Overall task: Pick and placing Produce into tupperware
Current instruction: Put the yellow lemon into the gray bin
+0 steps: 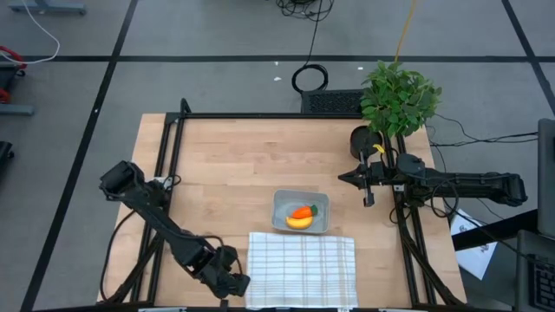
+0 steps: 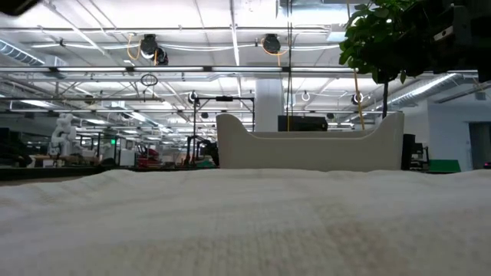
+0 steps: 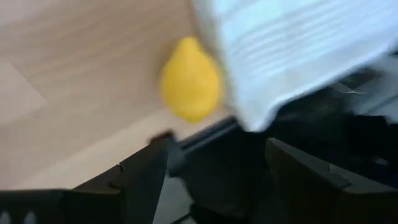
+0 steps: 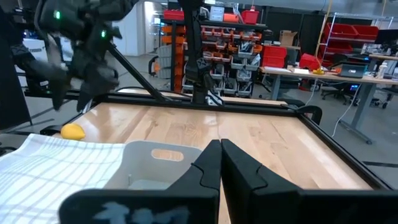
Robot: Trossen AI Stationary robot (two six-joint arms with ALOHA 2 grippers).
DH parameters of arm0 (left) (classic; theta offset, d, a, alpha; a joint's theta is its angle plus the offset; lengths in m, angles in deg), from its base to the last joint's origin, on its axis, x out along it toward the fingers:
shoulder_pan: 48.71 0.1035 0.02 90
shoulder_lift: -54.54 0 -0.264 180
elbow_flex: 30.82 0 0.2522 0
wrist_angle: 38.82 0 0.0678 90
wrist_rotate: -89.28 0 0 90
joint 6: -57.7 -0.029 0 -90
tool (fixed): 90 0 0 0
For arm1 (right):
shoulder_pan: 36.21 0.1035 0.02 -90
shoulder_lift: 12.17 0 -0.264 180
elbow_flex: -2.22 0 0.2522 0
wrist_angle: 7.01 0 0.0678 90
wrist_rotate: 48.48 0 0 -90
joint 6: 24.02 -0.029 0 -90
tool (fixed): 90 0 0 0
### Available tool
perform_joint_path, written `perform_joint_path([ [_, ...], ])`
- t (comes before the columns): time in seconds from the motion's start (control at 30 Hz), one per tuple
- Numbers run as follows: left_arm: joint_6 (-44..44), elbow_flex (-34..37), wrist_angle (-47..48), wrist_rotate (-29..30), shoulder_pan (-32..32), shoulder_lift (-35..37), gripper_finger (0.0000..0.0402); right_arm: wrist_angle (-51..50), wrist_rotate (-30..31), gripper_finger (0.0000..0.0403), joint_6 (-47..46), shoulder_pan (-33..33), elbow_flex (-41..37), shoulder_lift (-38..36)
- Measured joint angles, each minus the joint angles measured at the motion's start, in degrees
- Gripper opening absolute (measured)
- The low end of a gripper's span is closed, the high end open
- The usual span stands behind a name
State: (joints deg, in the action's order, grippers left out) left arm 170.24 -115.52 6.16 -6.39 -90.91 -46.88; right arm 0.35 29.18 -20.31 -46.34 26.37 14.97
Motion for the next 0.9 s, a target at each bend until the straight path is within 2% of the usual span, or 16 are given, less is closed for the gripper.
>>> perform_joint_path([
  [0.1,-0.9,0.09,0.08,-3.24,0.8,-2.45,0.0273,0.02,0.02,0.0,0.09,-0.02,0.0,0.0],
  [0.23,-1.92,0.09,-1.1,-4.78,1.4,-3.95,0.0273,0.03,0.02,0.0,0.17,-0.02,0.0,0.0],
  [0.9,-4.27,0.07,0.13,-0.3,1.84,-4.07,0.0274,0.0,0.02,0.0,0.2,-0.01,0.0,0.0],
])
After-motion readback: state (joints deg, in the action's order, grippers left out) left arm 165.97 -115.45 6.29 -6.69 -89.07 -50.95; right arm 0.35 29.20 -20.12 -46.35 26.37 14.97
